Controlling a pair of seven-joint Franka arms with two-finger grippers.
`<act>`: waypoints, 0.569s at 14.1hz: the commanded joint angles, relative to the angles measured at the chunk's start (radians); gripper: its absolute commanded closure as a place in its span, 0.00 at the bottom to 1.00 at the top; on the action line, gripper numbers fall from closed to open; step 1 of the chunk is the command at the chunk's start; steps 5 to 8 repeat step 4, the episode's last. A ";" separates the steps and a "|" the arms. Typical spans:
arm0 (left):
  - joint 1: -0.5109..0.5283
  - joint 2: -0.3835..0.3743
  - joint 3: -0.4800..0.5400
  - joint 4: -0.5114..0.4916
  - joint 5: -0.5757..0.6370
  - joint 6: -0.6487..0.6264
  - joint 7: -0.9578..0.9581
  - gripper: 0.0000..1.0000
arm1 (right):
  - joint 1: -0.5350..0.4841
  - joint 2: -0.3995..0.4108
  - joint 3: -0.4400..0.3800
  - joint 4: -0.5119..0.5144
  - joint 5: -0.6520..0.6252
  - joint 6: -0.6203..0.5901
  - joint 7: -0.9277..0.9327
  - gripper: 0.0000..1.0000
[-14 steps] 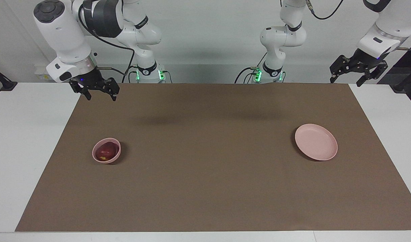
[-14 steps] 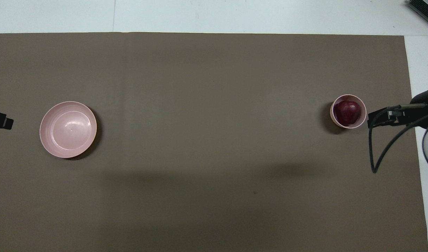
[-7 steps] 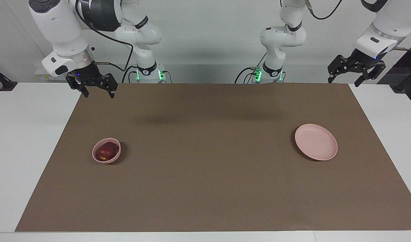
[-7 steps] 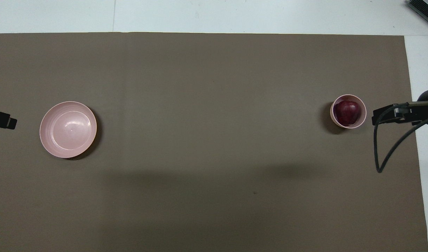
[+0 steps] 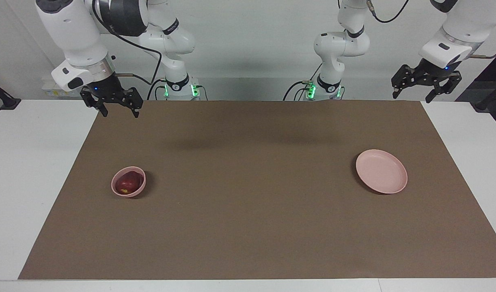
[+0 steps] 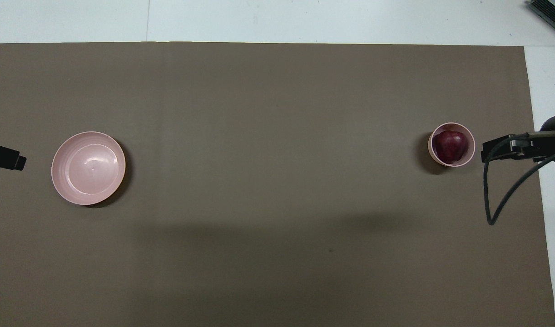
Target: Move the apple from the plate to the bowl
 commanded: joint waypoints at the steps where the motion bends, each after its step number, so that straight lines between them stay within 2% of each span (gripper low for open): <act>1: 0.007 -0.011 0.000 0.013 0.013 -0.015 -0.006 0.00 | -0.001 0.009 -0.004 0.024 0.044 -0.027 -0.035 0.00; 8: 0.007 -0.013 0.001 0.013 0.013 -0.011 -0.006 0.00 | -0.003 0.007 -0.004 0.022 0.053 -0.030 -0.033 0.00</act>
